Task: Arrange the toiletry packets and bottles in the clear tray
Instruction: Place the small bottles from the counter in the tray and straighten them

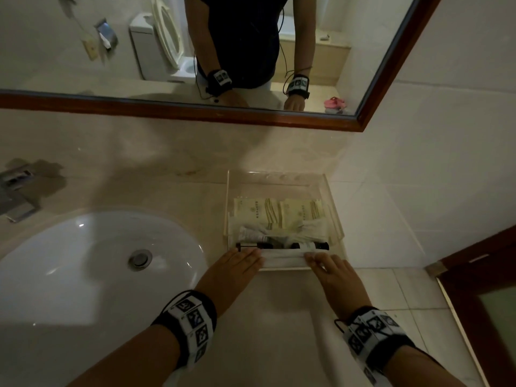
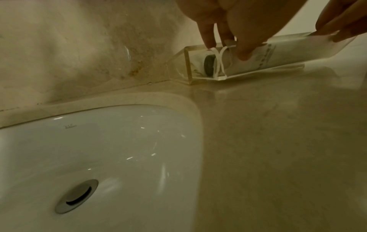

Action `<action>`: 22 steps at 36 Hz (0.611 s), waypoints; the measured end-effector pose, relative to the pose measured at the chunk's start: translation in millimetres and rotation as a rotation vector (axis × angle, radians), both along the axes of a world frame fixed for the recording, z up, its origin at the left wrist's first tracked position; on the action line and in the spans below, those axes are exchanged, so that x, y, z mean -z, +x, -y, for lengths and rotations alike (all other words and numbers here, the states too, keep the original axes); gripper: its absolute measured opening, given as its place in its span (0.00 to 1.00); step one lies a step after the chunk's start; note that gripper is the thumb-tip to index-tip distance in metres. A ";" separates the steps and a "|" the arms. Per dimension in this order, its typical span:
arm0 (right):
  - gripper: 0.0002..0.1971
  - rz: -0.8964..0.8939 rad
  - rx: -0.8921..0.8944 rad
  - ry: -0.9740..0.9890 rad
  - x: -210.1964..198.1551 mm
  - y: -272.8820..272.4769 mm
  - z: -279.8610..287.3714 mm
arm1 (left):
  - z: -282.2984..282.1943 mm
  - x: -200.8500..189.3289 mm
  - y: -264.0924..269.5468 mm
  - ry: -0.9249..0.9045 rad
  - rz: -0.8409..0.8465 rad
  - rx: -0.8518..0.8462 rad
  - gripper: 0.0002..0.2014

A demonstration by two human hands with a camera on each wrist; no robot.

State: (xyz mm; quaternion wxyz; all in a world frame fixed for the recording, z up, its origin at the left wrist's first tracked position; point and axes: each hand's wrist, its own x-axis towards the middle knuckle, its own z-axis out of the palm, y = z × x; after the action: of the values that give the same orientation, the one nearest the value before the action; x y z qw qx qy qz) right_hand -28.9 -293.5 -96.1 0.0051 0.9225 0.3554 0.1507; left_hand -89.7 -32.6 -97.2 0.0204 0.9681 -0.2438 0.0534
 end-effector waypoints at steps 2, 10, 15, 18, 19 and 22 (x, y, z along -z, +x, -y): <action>0.37 -0.013 -0.001 -0.010 -0.9 2.6 -0.8 | -1.0 -1.8 2.9 0.022 -0.009 -0.006 0.26; 0.35 0.000 -0.008 -0.020 -6.8 14.9 -9.3 | -5.9 -8.6 16.7 0.049 0.043 -0.010 0.37; 0.33 -0.025 0.008 -0.033 -9.7 18.9 -13.1 | -3.4 -7.2 21.2 0.133 0.173 -0.074 0.31; 0.32 -0.032 0.030 -0.029 -9.8 18.6 -14.8 | -1.7 -6.5 20.0 0.111 0.212 -0.101 0.29; 0.31 -0.033 0.044 -0.024 -9.4 18.2 -15.3 | -0.9 -7.3 19.3 0.084 0.212 -0.103 0.28; 0.27 -0.040 0.076 -0.013 -9.3 18.7 -17.8 | 2.3 -9.4 20.9 0.019 0.163 -0.097 0.30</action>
State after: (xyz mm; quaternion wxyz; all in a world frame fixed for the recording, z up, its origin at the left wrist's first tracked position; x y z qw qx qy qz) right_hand -10.2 -275.7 -86.8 0.0097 0.9382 0.3209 0.1297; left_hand -68.9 -35.0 -87.8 -0.0113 0.9714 -0.1979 0.1304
